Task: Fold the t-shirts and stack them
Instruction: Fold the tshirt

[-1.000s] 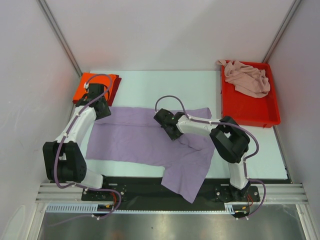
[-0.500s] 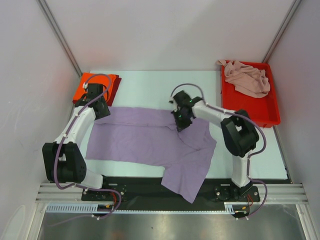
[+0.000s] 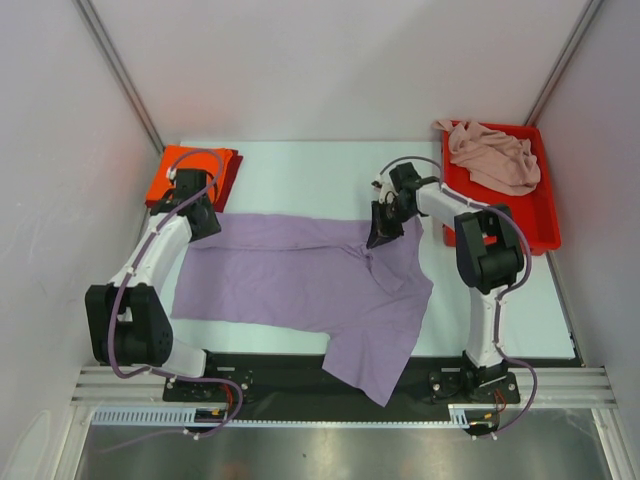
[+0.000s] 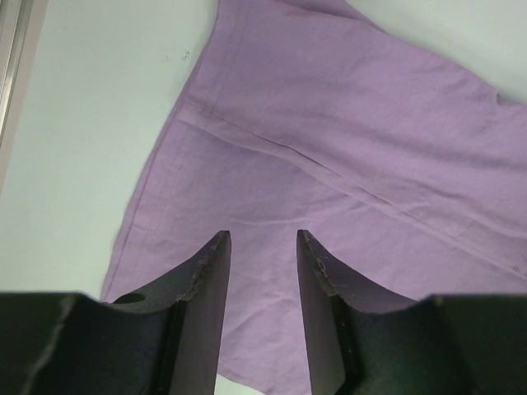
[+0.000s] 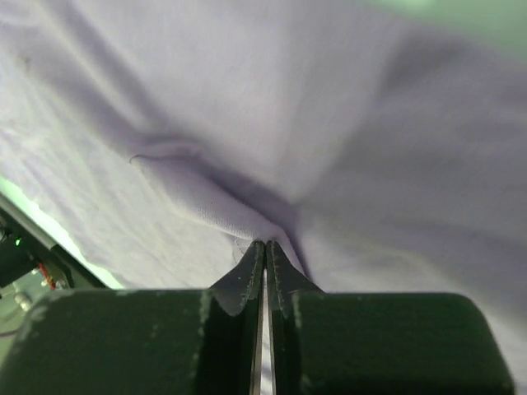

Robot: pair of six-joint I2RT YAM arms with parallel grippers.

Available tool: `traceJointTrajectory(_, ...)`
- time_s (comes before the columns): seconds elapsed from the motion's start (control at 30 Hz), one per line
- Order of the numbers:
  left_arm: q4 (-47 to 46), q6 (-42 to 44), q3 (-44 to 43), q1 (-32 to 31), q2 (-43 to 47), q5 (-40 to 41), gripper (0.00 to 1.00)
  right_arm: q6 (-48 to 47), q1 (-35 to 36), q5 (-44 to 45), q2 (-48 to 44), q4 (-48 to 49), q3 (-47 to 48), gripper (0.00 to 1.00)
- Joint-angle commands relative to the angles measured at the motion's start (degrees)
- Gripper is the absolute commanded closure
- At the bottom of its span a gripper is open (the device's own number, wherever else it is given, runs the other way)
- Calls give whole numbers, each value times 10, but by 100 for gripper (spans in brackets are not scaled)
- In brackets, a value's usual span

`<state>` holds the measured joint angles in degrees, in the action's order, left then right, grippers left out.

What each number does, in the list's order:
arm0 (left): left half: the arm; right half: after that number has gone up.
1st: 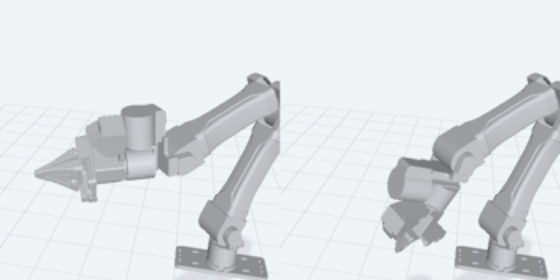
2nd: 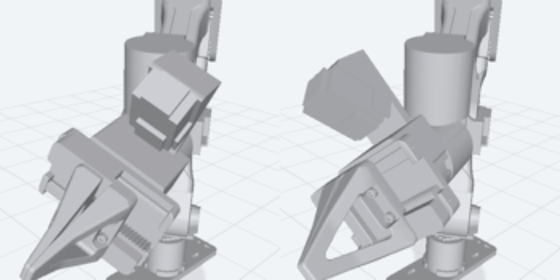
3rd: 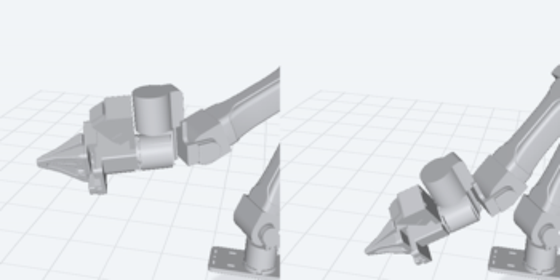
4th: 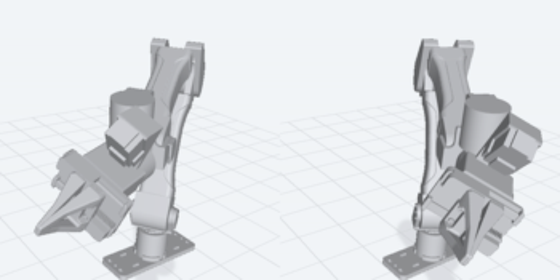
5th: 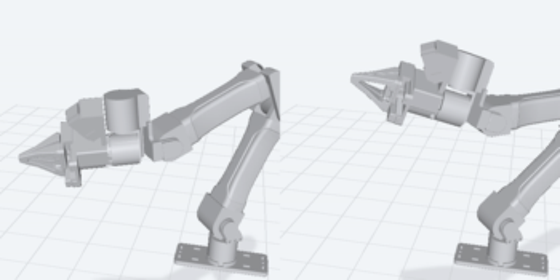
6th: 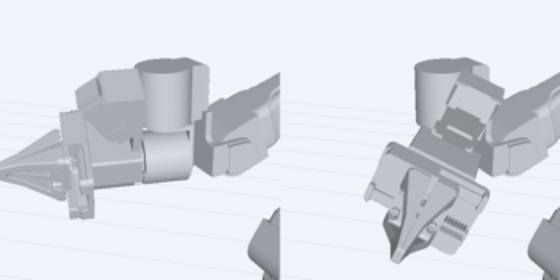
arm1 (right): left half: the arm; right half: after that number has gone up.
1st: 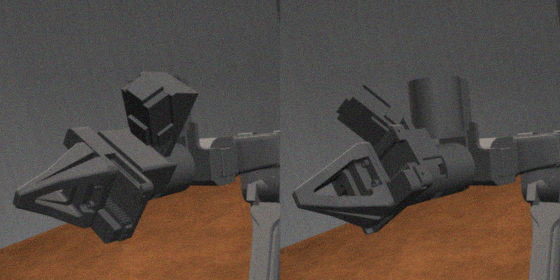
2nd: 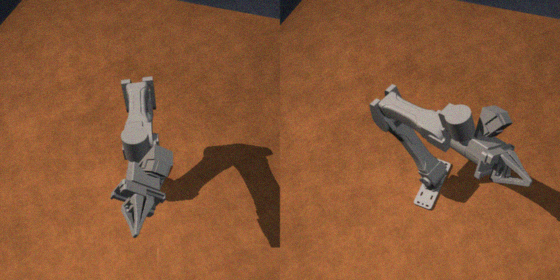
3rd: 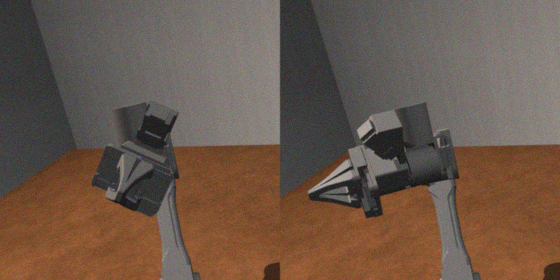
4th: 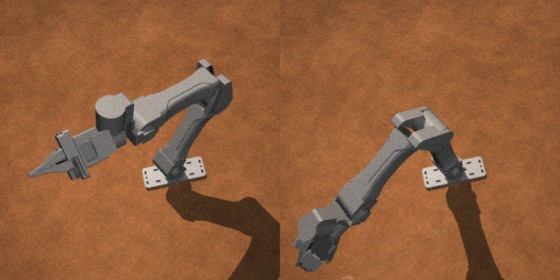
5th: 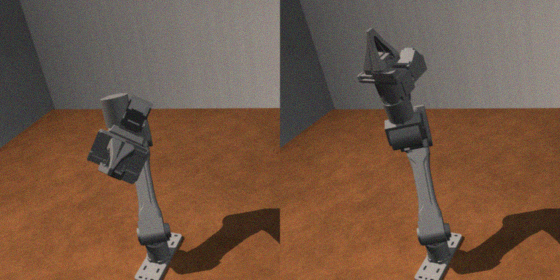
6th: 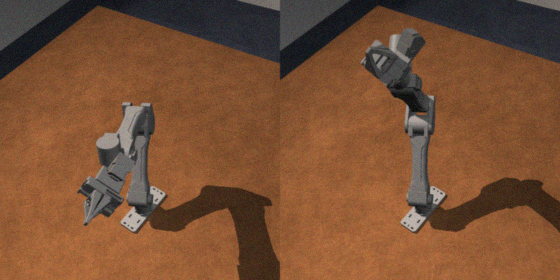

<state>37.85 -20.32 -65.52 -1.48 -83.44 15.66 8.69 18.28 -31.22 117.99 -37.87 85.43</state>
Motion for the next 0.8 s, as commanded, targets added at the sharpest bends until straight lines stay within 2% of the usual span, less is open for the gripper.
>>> traceJointTrajectory(0.0, -12, 12, 7, 4, 24, -1, 57, -17, -13, 34, 19, -12, 62, 95)
traceJointTrajectory(0.1, -12, 12, 10, 4, 23, -5, 57, -26, -18, 42, 57, -47, 131, 94)
traceJointTrajectory(0.2, -11, 12, 8, 4, 25, -7, 57, -42, -21, 118, 84, -96, 192, 80)
traceJointTrajectory(0.27, -12, 12, 8, 4, 28, -7, 57, -46, -21, 158, 66, -107, 200, 71)
traceJointTrajectory(0.3, -11, 12, 10, 4, 31, -6, 56, -43, -21, 187, 54, -106, 191, 61)
traceJointTrajectory(0.33, -12, 12, 12, 4, 33, -5, 56, -39, -19, 198, 44, -108, 187, 60)
traceJointTrajectory(0.4, -11, 14, 14, 4, 36, -3, 56, -35, -6, 248, 9, -125, 179, 59)
traceJointTrajectory(0.57, -13, 12, 21, 4, 40, -9, 56, -25, 85, 330, -65, -135, 138, 65)
traceJointTrajectory(0.6, -14, 11, 21, 4, 40, -11, 56, -24, 104, 365, -73, -142, 135, 67)
traceJointTrajectory(0.63, -13, 11, 21, 4, 39, -12, 56, -20, 127, 378, -74, -149, 132, 75)
traceJointTrajectory(0.73, -12, 7, 21, 4, 39, -19, 56, -6, 153, 373, -71, -152, 106, 87)
traceJointTrajectory(0.77, -12, 6, 22, 4, 39, -21, 56, -1, 156, 365, -69, -141, 98, 87)
